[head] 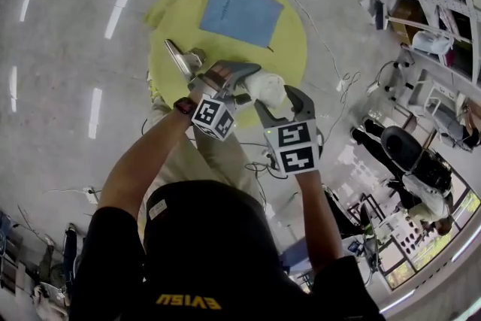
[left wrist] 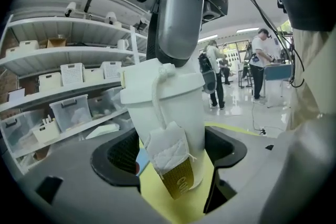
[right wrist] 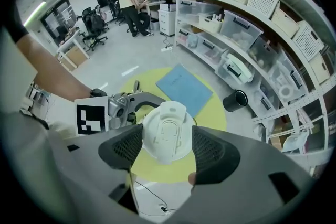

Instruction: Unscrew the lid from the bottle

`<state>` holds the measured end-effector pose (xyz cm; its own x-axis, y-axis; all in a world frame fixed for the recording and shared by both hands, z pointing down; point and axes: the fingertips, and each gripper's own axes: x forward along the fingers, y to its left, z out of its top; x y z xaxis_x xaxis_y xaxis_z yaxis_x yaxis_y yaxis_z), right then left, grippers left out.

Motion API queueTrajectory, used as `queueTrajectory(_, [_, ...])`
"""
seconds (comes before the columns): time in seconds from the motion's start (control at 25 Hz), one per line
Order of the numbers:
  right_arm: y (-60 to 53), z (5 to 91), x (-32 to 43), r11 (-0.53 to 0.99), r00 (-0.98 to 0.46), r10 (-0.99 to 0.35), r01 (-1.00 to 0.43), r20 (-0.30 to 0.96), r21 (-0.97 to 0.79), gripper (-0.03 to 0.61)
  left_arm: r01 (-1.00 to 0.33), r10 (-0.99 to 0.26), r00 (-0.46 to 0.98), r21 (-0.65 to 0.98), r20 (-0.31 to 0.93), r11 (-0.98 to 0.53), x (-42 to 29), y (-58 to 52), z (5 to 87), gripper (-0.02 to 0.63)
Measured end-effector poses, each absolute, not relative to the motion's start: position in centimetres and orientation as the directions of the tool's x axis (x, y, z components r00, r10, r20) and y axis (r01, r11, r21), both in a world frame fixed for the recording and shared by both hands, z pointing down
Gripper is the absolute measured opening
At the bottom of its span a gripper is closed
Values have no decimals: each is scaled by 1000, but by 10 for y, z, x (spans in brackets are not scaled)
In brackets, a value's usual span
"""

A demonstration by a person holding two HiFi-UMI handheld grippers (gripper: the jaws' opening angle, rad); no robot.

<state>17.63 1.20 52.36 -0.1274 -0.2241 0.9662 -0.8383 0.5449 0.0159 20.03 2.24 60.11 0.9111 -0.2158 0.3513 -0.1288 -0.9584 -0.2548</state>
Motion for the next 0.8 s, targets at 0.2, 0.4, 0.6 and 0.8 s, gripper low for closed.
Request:
queueTrajectory(0.2, [12, 526, 173, 604, -139, -197, -797, 971, 8, 285, -122, -202, 916, -238, 346, -964, 199, 22, 603, 399])
queueTrajectory(0.4, [16, 527, 169, 691, -157, -157, -723, 975, -5, 255, -117, -193, 917, -226, 349, -967, 201, 24, 605, 396])
queueTrajectory(0.6, [19, 527, 167, 777, -149, -118, -630, 982, -2, 255, -115, -185, 918, -211, 350, -971, 200, 25, 605, 393])
queueTrajectory(0.8, [23, 532, 165, 846, -139, -93, -534, 986, 4, 255, -110, -177, 921, -204, 348, -973, 198, 26, 610, 391])
